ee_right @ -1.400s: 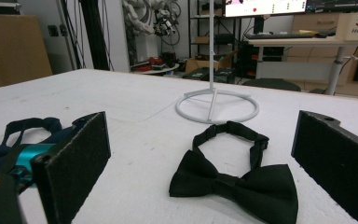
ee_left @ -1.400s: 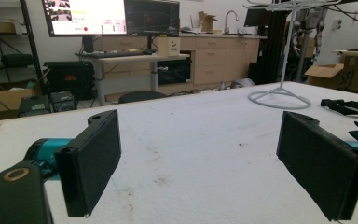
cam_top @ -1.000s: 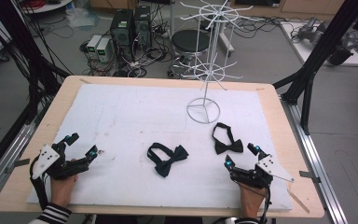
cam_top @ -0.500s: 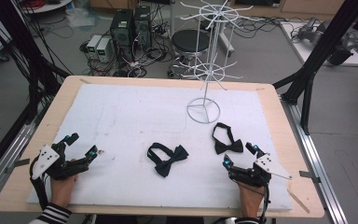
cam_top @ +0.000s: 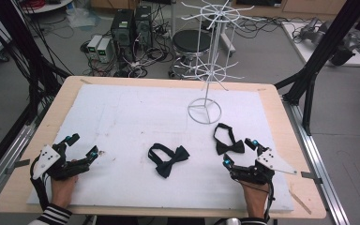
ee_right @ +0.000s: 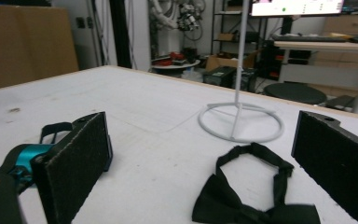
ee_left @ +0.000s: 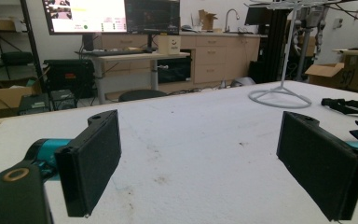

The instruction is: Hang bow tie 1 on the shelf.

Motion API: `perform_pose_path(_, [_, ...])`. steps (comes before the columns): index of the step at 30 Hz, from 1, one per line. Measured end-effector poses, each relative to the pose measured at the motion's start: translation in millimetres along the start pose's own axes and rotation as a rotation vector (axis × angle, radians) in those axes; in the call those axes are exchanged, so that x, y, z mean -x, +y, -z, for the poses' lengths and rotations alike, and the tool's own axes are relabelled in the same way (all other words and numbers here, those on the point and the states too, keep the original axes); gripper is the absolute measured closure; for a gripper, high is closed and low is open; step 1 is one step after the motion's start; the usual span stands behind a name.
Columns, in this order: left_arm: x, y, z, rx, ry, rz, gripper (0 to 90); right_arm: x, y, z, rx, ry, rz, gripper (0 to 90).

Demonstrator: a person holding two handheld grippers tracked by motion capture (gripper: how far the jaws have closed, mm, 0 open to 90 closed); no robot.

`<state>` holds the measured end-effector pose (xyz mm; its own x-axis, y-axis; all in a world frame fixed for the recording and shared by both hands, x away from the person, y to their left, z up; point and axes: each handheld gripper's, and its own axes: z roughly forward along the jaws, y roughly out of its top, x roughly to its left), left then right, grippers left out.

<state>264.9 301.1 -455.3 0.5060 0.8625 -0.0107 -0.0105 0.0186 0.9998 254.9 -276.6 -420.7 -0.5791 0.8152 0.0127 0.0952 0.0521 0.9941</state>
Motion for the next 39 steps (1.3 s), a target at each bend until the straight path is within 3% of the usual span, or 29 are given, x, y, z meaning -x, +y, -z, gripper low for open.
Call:
perform_pose_path(7, [0.0,0.1,-0.3,-0.002,-0.001,0.001,14.2,-1.0,24.7,-9.5,-0.039,0.088,0.033,3.5])
perform_pose_path(14, [0.4,-0.1,-0.4,0.003,0.000,-0.001,14.2,-9.0,49.4,-33.6,-0.125,0.277,0.109,3.4])
perform_pose_path(18, [0.4,-0.1,-0.2,0.003,0.000,-0.003,14.2,-13.2,60.6,-50.6,-0.189,0.357,0.163,3.4])
perform_pose_path(24, [0.4,-0.1,0.1,0.002,-0.001,-0.003,14.2,-18.3,70.7,-73.8,-0.276,0.423,0.204,3.5])
perform_pose_path(30, [0.5,-0.1,0.1,0.002,-0.002,-0.003,14.2,-27.3,77.3,-93.2,-0.351,0.471,0.298,3.5])
perform_pose_path(39, [0.6,-0.1,-0.2,0.003,-0.001,-0.005,14.2,-49.9,82.3,-123.8,-0.474,0.586,0.437,3.7])
